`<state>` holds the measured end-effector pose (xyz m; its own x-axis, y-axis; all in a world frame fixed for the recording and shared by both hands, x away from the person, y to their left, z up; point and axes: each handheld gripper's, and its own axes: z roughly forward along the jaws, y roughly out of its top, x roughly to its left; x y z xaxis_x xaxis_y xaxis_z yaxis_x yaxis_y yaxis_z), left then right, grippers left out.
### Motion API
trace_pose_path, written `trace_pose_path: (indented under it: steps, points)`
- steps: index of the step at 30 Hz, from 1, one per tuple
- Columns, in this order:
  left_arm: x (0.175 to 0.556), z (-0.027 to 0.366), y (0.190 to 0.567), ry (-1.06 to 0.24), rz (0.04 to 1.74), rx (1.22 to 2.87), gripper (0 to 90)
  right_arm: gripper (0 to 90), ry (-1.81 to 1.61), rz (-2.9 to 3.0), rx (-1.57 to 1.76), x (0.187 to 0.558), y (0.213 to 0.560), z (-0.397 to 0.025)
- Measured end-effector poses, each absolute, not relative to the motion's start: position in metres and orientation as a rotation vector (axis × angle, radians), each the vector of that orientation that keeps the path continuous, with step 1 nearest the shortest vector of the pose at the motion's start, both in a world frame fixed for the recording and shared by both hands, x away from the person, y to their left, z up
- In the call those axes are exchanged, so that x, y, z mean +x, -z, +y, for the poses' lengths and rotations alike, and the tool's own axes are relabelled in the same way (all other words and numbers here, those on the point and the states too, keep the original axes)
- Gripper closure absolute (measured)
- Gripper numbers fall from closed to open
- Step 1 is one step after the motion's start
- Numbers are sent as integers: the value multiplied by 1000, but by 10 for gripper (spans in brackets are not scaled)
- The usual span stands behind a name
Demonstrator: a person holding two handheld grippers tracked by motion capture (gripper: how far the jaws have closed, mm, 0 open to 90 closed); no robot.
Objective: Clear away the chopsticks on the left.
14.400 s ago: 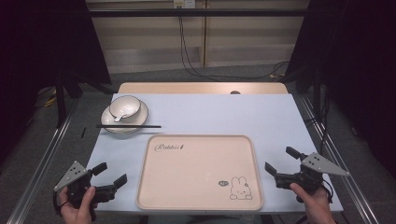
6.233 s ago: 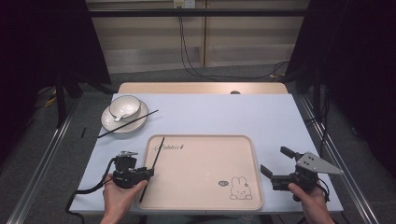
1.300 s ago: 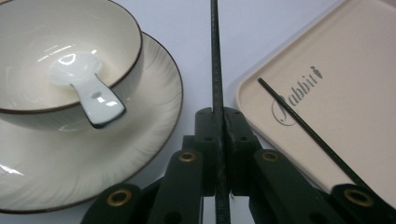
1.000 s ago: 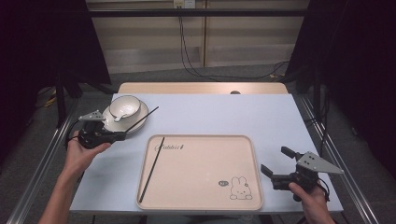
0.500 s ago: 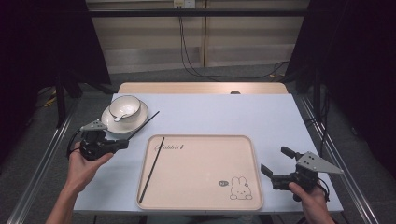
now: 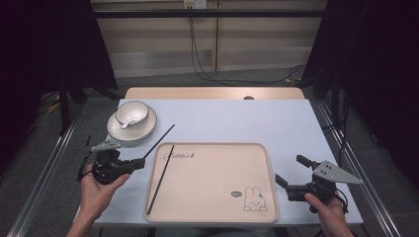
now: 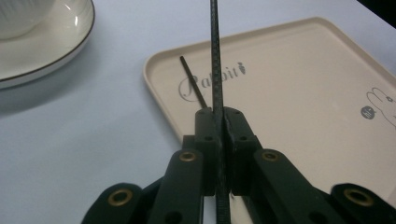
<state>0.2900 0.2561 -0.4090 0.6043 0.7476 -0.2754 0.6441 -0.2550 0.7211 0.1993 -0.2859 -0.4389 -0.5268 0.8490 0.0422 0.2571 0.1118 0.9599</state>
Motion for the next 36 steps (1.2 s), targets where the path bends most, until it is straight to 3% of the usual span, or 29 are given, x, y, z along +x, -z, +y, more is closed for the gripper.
trace_pose_path:
  steps: [11,36]
  points:
    - [272,234,404,-158,1208,1933,857,4,-1432,1863,1068,199,439,-286]
    - [253,202,443,-165,1365,1985,855,4,-1429,1874,1059,200,439,-285]
